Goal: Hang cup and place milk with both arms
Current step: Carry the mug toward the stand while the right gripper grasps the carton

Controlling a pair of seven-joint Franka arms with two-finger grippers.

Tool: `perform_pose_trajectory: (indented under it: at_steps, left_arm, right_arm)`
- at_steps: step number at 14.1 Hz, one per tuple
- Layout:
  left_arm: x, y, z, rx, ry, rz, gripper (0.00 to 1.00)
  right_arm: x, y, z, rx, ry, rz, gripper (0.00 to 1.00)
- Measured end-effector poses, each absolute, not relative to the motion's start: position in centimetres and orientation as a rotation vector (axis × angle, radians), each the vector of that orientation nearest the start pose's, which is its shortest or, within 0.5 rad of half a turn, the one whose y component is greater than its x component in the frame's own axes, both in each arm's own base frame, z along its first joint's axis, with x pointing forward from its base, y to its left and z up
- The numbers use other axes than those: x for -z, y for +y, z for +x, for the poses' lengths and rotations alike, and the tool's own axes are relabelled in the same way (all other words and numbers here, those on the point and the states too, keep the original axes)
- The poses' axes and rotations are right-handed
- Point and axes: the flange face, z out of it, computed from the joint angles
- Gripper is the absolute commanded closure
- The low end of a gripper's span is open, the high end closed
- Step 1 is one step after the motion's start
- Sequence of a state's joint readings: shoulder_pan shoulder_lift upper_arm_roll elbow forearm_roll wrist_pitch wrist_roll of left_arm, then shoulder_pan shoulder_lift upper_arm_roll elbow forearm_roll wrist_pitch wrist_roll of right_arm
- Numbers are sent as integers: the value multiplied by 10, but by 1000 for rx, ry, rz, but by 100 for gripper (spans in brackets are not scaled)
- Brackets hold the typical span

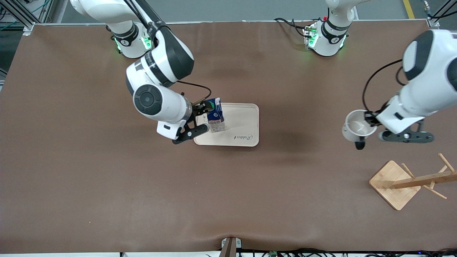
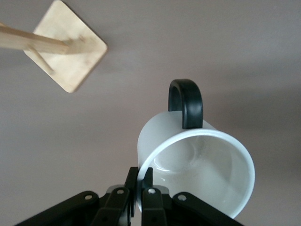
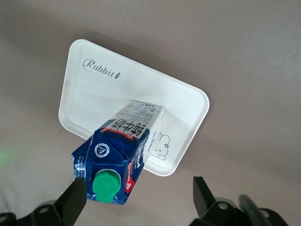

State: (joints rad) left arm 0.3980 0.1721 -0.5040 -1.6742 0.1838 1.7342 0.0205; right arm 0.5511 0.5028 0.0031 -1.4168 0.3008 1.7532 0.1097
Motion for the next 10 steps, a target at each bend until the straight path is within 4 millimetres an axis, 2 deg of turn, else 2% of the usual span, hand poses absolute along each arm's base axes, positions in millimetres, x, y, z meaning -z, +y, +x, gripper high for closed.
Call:
perform_pose_trajectory:
  at_steps: [2,6,8,10]
  left_arm:
    - [-509,6,599,-123,341,-3021,100]
    - [-528,55,603,-69,429,-3015,100]
    - [-533,73,608,-41,466,-3015,100]
    - [-534,80,616,-7,520,-3013,100]
  right_arm:
    - [-396,379,569,-377,-517,-2853,0]
    - [-389,390,559,-415,-473,-2867,0]
    - [-384,401,550,-436,-475,-2866,0]
    - [-373,417,539,-483,-465,-2837,0]
